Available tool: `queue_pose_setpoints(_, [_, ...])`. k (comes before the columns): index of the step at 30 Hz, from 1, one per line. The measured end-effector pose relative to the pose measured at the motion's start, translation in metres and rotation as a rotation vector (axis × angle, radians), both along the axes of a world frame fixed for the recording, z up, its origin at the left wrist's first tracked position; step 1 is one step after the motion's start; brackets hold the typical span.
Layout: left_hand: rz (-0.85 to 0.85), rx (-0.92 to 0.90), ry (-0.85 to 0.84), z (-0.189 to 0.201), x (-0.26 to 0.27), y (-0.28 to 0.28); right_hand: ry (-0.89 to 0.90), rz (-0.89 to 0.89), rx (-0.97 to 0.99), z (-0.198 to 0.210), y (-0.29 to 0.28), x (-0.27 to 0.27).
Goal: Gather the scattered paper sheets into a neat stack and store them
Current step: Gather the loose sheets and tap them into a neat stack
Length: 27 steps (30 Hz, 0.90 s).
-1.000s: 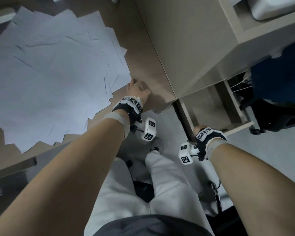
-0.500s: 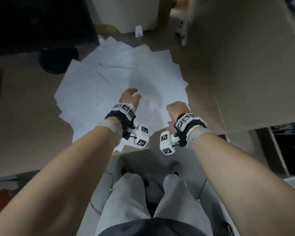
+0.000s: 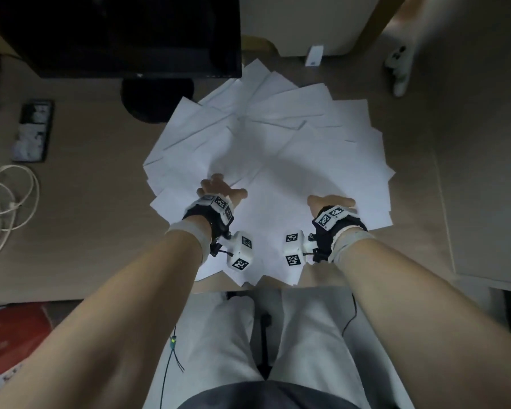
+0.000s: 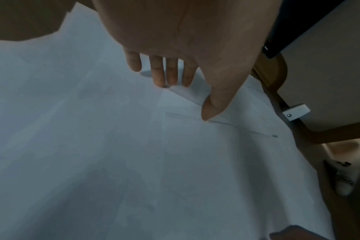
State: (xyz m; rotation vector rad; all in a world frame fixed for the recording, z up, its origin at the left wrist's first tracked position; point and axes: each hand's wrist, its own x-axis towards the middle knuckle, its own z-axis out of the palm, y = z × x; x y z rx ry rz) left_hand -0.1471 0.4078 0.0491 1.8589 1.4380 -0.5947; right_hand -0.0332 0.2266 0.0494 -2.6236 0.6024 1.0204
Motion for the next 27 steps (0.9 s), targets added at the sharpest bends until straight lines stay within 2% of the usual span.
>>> queue_pose_setpoints(2, [-0.034, -0.026, 0.022, 0.000, 0.013, -0.003, -0.006, -0.011, 0.003, -0.003, 0.000, 0.019])
queue_pose_setpoints(6, [0.025, -0.113, -0.042, -0.002, 0.033, -0.014, 0.023, 0.016, 0.120, -0.006, 0.017, 0.049])
queue_pose_setpoints(10, [0.158, -0.069, -0.075, 0.005, 0.038, -0.016, 0.002, 0.200, 0.200, -0.005, 0.030, 0.060])
queue_pose_setpoints(13, [0.361, -0.066, -0.171, 0.019, 0.025, -0.016, -0.050, 0.278, 0.133, 0.002, 0.038, 0.060])
queue_pose_setpoints(16, [0.527, -0.080, -0.142, 0.017, -0.007, -0.015, -0.044, 0.334, 0.161, 0.006, 0.052, 0.047])
queue_pose_setpoints(17, [0.508, -0.065, -0.125, 0.016, -0.017, -0.013, -0.041, 0.346, 0.181, 0.009, 0.058, 0.041])
queue_pose_setpoints(19, [0.578, -0.071, -0.144, 0.008, -0.039, -0.009, -0.030, 0.380, 0.199, 0.009, 0.070, 0.029])
queue_pose_setpoints(21, [0.597, -0.136, -0.140, 0.002, -0.061, -0.006, -0.034, 0.424, 0.224, 0.008, 0.080, 0.016])
queue_pose_setpoints(24, [0.596, -0.195, -0.085, 0.000, -0.079, -0.001, -0.026, 0.522, 0.366, 0.005, 0.093, -0.002])
queue_pose_setpoints(27, [0.616, -0.211, -0.122, -0.009, -0.087, 0.012, 0.012, 0.619, 0.469, 0.003, 0.101, -0.014])
